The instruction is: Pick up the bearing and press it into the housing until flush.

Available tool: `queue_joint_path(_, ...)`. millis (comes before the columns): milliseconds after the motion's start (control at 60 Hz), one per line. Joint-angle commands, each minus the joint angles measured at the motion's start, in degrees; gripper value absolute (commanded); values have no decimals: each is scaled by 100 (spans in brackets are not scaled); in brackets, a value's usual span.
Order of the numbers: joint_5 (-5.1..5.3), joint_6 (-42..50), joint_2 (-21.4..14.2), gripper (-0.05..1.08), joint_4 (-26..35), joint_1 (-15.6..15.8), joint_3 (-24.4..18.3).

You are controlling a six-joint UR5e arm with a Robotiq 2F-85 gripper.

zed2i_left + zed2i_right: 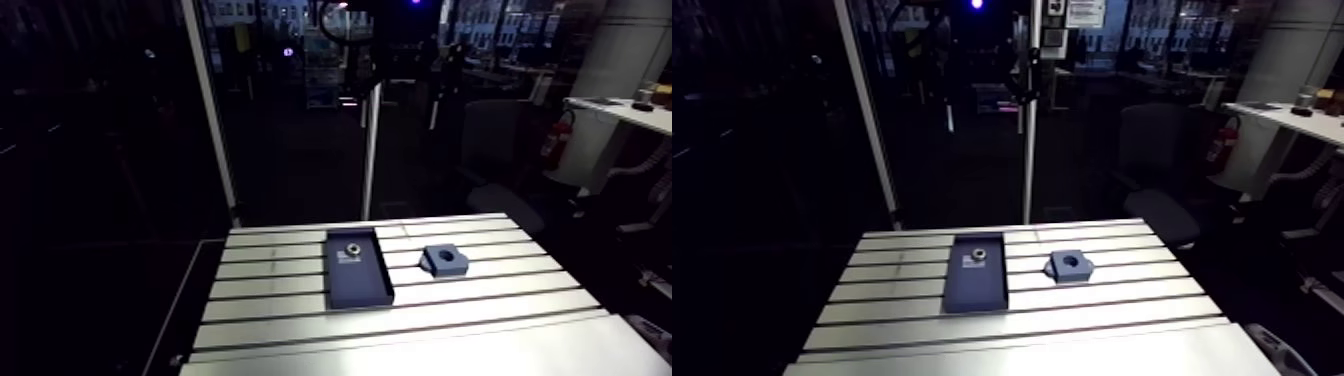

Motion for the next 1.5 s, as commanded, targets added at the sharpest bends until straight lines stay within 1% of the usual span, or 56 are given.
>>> queue_joint_path(17, 71, -96, 70, 0, 598, 764, -218)
queue_joint_path(200, 71, -96, 79, 0, 598, 791, -217)
queue_joint_path(300, 53, -96, 54, 0, 621, 792, -272)
queue_joint_path(500, 70, -96, 28, 0, 633, 800, -213)
queue_joint_path(567, 62, -89, 26, 0, 617, 809, -195)
queue_joint_path(700, 11, -88, 34, 0, 564, 793, -160)
queue_joint_path(750, 9, -88, 35, 0, 541, 769, -158)
queue_joint_path(933, -25, -96, 111, 0, 257, 723, -151)
queue_joint_path(1067, -26, -96, 273, 0, 119, 689, -158)
queue_joint_path(1117, -42, -80, 361, 0, 67, 654, -151)
queue_joint_path(1133, -73, -72, 398, 0, 3, 651, -142)
queue_joint_path(1183, -100, -78, 433, 1, -82, 643, -126)
queue_joint_path(1200, -134, -79, 483, 1, -177, 635, -109)
queue_joint_path(1300, -190, -87, 657, 1, -494, 600, -55)
queue_joint_path(1383, -193, -88, 788, 1, -639, 542, -37)
queue_joint_path(1417, -201, -80, 858, 1, -679, 493, -35)
queue_joint_path(1450, -185, -86, 966, 1, -733, 395, -19)
queue_joint_path(1500, -186, -95, 1048, 1, -842, 354, 6)
